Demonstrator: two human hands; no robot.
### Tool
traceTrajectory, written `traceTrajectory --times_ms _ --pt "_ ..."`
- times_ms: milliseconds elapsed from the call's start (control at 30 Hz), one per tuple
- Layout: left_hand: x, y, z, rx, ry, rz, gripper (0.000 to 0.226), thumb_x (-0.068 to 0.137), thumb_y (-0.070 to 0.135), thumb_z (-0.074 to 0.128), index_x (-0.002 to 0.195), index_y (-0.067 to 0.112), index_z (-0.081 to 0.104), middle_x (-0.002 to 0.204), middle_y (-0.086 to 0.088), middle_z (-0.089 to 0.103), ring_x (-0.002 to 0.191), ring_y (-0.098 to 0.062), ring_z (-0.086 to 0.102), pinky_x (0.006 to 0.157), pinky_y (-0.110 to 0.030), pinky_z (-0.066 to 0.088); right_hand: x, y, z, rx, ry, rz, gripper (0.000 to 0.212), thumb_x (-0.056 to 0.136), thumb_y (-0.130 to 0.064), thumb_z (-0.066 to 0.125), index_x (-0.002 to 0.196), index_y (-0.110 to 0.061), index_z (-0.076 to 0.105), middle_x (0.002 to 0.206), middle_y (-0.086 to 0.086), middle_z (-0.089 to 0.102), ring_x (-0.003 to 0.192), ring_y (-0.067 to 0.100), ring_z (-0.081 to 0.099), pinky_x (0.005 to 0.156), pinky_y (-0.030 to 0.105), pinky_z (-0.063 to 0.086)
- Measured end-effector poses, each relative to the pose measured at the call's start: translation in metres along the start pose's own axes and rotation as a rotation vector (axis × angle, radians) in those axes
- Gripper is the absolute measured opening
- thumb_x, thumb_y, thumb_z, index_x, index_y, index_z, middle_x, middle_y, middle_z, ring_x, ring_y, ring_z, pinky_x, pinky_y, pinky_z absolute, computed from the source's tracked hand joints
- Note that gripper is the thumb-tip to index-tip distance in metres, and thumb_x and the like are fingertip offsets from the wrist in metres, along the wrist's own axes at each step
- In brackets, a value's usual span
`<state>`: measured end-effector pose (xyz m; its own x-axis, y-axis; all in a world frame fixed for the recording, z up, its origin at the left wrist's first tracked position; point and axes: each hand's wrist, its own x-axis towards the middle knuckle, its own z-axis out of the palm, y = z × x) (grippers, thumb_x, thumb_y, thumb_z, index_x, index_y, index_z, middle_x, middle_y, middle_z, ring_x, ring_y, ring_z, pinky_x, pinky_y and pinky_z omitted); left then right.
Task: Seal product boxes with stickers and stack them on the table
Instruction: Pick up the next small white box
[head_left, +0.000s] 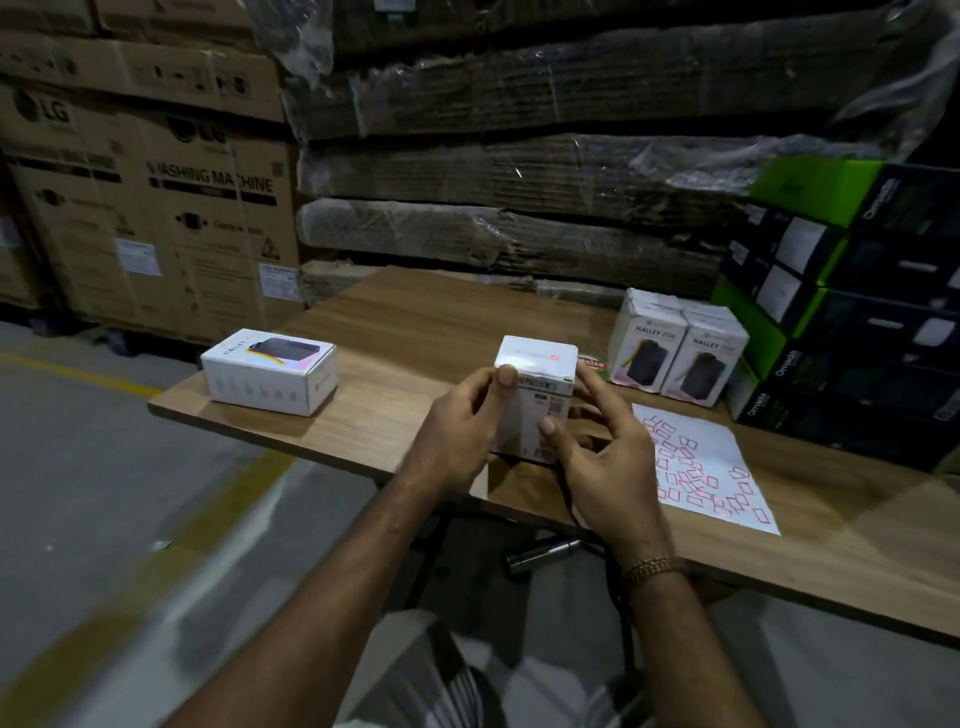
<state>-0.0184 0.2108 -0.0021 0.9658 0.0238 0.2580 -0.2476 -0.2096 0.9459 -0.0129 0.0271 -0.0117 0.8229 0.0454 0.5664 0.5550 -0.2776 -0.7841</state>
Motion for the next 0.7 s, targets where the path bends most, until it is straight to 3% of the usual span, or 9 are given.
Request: traceTrajectory --times_ms 133,233,300,400,567,700 --pt "0.001 -0.005 -0.001 0.052 0.057 0.021 0.078 0.083 0.097 0.043 0.13 0.039 0.067 0.119 0.01 0.076 0.11 -0.012 0.073 0.085 -0.043 0.067 -0.001 0.002 0.001 -0.017 -0.036 0.012 0.072 0.093 -0.025 0.081 0.157 -0.031 0.05 0.133 -0.038 0.058 0.124 -0.005 0.06 0.089 0.041 0.065" --pt "0.0 -0.005 0.001 0.054 0.05 0.022 0.072 0.084 0.091 0.055 0.127 0.036 0.068 0.115 0.009 0.078 0.104 -0.01 0.077 0.084 -0.043 0.067 -0.003 0.004 0.0 0.019 -0.057 0.053 0.071 0.094 -0.023 0.081 0.157 -0.03 0.049 0.129 -0.024 0.066 0.12 -0.003 0.064 0.083 0.037 0.066" --pt "-0.002 -0.005 0.002 0.103 0.047 0.044 0.065 0.086 0.08 0.065 0.131 0.033 0.066 0.117 0.012 0.077 0.105 -0.004 0.075 0.086 -0.039 0.067 -0.003 0.004 -0.001 0.009 -0.068 0.067 0.074 0.093 -0.018 0.081 0.158 -0.027 0.048 0.132 -0.013 0.067 0.116 -0.007 0.064 0.083 0.03 0.065" --pt "-0.002 -0.009 0.0 0.132 0.023 0.064 0.066 0.085 0.072 0.075 0.136 0.031 0.065 0.12 0.013 0.076 0.11 -0.004 0.073 0.091 -0.04 0.065 -0.003 0.004 -0.002 -0.038 -0.071 0.069 0.076 0.092 -0.016 0.081 0.159 -0.024 0.047 0.133 -0.012 0.066 0.114 -0.016 0.059 0.082 0.013 0.057" --pt "0.0 -0.012 -0.007 0.073 -0.069 0.046 0.08 0.079 0.054 0.091 0.147 0.027 0.058 0.128 0.01 0.075 0.119 -0.005 0.071 0.1 -0.043 0.062 -0.004 0.007 -0.004 -0.045 -0.062 0.076 0.075 0.091 -0.024 0.083 0.157 -0.029 0.048 0.13 -0.019 0.064 0.12 -0.011 0.058 0.086 0.023 0.062" --pt "0.003 -0.013 -0.01 -0.002 -0.081 0.046 0.09 0.077 0.045 0.094 0.153 0.028 0.05 0.133 0.006 0.073 0.12 -0.008 0.071 0.099 -0.042 0.062 -0.003 0.011 -0.003 -0.017 -0.042 0.094 0.071 0.09 -0.031 0.084 0.153 -0.03 0.051 0.134 -0.014 0.066 0.123 -0.002 0.062 0.087 0.034 0.065"
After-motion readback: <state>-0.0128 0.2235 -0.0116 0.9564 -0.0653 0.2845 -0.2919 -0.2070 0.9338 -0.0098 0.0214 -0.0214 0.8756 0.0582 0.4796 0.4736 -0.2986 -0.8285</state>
